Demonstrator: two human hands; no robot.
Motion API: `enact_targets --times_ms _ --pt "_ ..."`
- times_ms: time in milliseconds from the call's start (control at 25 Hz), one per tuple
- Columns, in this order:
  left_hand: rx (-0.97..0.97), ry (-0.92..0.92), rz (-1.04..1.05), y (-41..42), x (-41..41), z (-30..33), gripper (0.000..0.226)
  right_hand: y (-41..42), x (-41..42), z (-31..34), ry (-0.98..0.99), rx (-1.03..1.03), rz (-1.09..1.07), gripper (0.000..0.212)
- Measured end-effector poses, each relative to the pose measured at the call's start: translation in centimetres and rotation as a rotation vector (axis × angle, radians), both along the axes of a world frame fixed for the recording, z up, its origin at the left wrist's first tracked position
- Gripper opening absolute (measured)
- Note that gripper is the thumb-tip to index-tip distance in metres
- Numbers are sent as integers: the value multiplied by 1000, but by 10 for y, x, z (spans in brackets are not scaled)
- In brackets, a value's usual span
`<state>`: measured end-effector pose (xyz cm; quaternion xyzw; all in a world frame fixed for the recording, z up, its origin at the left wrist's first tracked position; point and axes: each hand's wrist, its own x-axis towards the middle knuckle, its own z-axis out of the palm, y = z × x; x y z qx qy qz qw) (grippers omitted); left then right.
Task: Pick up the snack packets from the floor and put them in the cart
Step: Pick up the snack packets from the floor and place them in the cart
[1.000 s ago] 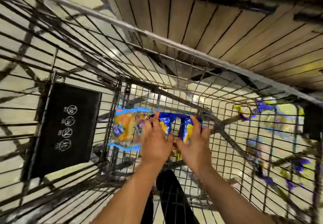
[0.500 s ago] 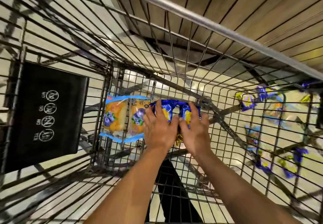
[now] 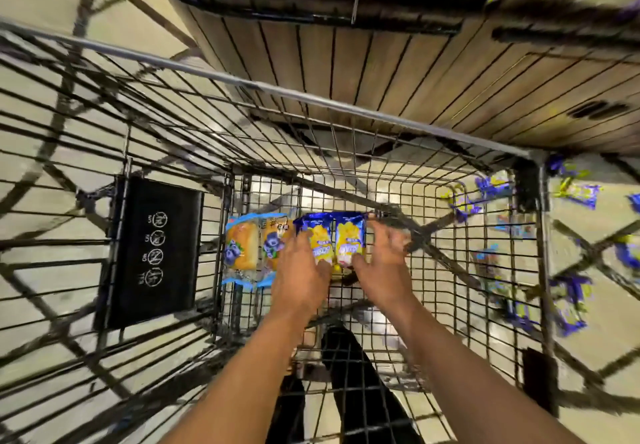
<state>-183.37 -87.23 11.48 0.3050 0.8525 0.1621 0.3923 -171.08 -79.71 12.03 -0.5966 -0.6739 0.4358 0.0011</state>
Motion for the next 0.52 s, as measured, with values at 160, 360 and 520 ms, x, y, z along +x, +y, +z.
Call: enact_targets --times_ms 160,360,520 --pt "34 98 -169 -18 -2 96 54 -23 10 98 -49 97 41 47" --pt "159 325 -440 -65 4 201 39 -83 29 198 -247 383 183 41" --pt "200 467 -681 -98 12 240 50 -128 46 240 -388 488 178 49"
